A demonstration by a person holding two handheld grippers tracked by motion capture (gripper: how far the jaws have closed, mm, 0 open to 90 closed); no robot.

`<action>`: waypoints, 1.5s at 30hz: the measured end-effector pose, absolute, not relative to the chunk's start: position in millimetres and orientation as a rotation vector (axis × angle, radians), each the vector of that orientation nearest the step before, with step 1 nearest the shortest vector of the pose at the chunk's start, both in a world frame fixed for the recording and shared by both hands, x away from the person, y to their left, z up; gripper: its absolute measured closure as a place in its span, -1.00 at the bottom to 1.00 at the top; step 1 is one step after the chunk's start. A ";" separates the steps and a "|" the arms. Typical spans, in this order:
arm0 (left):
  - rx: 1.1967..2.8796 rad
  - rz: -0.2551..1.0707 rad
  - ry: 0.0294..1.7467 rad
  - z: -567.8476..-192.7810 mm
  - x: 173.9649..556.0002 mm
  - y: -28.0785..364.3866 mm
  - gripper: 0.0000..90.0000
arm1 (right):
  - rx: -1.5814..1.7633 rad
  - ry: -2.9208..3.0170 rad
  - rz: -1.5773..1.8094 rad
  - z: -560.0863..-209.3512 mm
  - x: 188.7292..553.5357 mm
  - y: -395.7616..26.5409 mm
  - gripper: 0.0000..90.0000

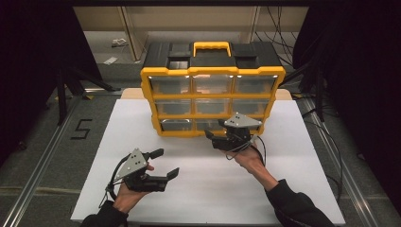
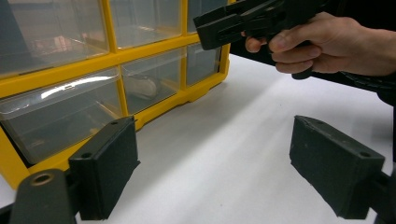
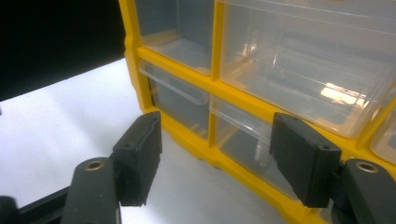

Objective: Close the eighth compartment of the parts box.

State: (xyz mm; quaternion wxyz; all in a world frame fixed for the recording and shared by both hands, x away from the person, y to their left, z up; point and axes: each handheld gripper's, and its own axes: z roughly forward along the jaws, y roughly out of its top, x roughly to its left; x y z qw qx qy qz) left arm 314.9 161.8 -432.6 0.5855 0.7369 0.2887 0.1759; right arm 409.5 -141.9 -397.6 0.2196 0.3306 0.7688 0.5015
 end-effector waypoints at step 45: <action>1.717 0.415 0.670 -432.0 313.9 161.4 -0.66 | 0.905 2.086 1.520 -396.8 354.4 -172.1 -0.48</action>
